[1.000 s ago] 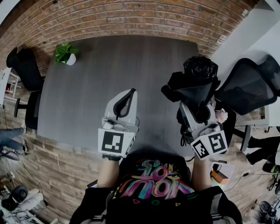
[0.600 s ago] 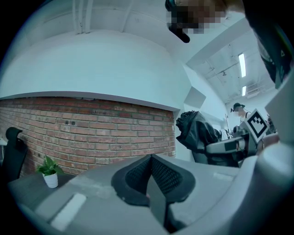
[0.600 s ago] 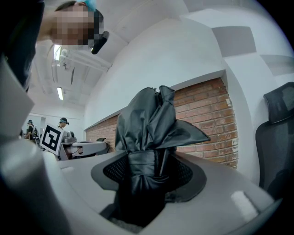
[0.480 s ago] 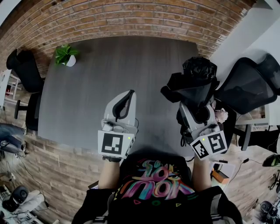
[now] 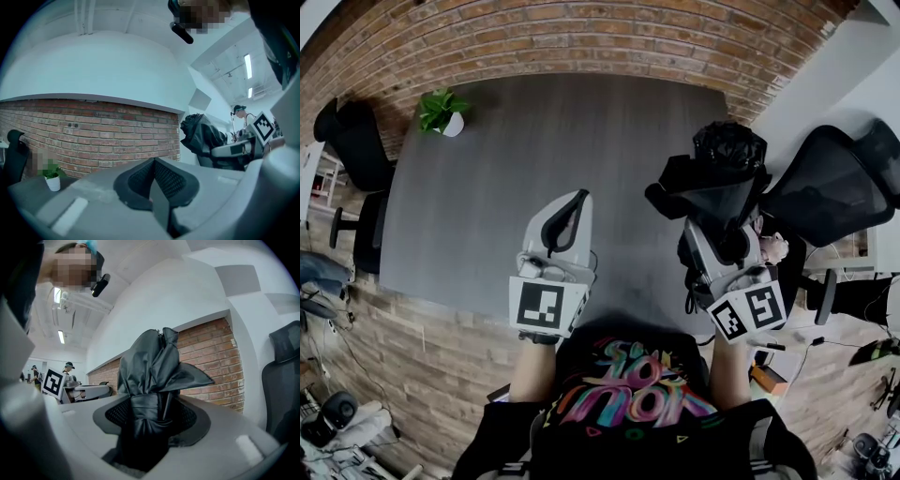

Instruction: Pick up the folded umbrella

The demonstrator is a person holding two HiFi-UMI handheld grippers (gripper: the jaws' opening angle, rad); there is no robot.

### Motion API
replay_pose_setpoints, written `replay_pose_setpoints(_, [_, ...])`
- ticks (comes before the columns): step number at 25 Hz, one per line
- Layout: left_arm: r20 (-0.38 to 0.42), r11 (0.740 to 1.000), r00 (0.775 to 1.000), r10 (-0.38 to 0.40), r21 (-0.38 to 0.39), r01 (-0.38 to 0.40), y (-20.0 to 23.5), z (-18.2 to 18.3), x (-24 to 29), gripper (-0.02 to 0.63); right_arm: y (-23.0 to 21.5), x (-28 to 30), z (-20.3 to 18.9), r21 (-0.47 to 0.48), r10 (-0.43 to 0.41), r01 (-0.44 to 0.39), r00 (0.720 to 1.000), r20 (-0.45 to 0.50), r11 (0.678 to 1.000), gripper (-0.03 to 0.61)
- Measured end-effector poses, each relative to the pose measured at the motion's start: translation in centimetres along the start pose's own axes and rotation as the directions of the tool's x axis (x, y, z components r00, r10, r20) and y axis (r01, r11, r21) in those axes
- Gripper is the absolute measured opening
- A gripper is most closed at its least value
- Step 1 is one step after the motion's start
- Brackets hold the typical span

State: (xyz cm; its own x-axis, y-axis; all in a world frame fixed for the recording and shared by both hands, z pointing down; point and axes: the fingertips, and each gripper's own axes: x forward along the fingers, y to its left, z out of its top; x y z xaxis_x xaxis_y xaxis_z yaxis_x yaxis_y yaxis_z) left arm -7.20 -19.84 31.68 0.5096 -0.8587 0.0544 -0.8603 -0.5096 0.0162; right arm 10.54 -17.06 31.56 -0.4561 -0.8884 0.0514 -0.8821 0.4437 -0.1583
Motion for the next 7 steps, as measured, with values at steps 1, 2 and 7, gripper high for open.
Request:
replay_pose_setpoints(1, [0.0, 1.0, 1.0, 0.001, -0.001, -0.001, -0.02, 0.02, 0.01, 0.002, 0.02, -0.01, 0.03, 0.0, 0.001, -0.001, 1.0, 0.0, 1.0, 0.233])
replay_pose_setpoints(2, [0.0, 1.0, 1.0, 0.001, -0.001, -0.001, -0.04, 0.05, 0.03, 0.002, 0.04, -0.02, 0.05, 0.0, 0.003, -0.003, 1.0, 0.0, 1.0, 0.233])
replay_pose_setpoints(7, [0.002, 1.0, 1.0, 0.007, -0.001, -0.007, 0.09, 0.24, 0.15, 0.002, 0.09, 0.17, -0.02, -0.001, 0.012, -0.012, 1.0, -0.003, 1.0, 0.233])
